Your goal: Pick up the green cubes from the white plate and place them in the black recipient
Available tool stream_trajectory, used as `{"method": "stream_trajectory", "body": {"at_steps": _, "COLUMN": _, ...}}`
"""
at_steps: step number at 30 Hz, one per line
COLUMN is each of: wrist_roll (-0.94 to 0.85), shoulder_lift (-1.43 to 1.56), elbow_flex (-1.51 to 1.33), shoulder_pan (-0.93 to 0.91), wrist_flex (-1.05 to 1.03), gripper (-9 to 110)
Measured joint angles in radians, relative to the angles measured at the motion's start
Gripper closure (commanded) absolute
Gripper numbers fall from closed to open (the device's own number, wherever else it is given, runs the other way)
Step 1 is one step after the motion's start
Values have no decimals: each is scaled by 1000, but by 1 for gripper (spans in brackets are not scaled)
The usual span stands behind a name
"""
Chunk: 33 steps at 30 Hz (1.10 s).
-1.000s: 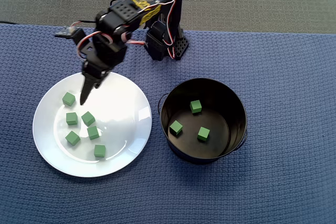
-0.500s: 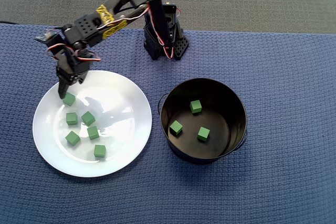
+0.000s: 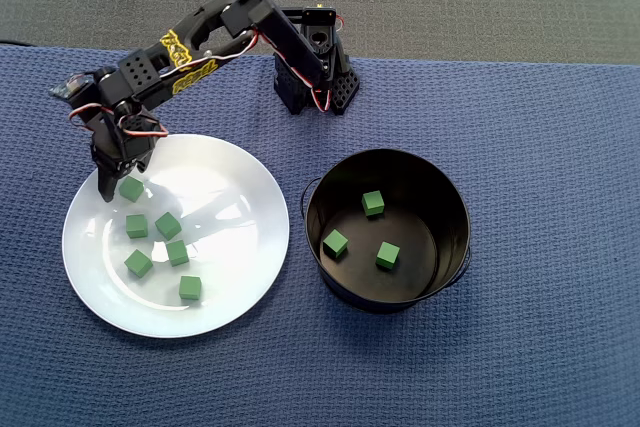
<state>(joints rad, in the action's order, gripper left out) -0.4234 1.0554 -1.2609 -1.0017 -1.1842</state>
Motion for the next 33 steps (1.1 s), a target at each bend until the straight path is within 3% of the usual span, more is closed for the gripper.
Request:
{"method": "stream_trajectory", "body": {"at_steps": 16, "wrist_roll": -262, "shoulder_lift": -71, "elbow_flex": 43, "shoulder_pan": 40, "wrist_flex": 26, "gripper": 80}}
{"method": "stream_trajectory", "body": {"at_steps": 19, "wrist_roll": -261, "shoulder_lift": -71, "elbow_flex": 43, "shoulder_pan": 40, "wrist_flex": 32, "gripper": 102}}
{"method": "stream_trajectory", "body": {"at_steps": 28, "wrist_roll": -178, "shoulder_lift": -37, "elbow_flex": 6, "shoulder_pan": 40, "wrist_flex": 48, "gripper": 102}}
{"method": "stream_trajectory", "body": {"at_steps": 33, "wrist_roll": -40, "shoulder_lift": 172, "elbow_flex": -121, "shoulder_pan": 44, "wrist_flex": 51, "gripper": 102}}
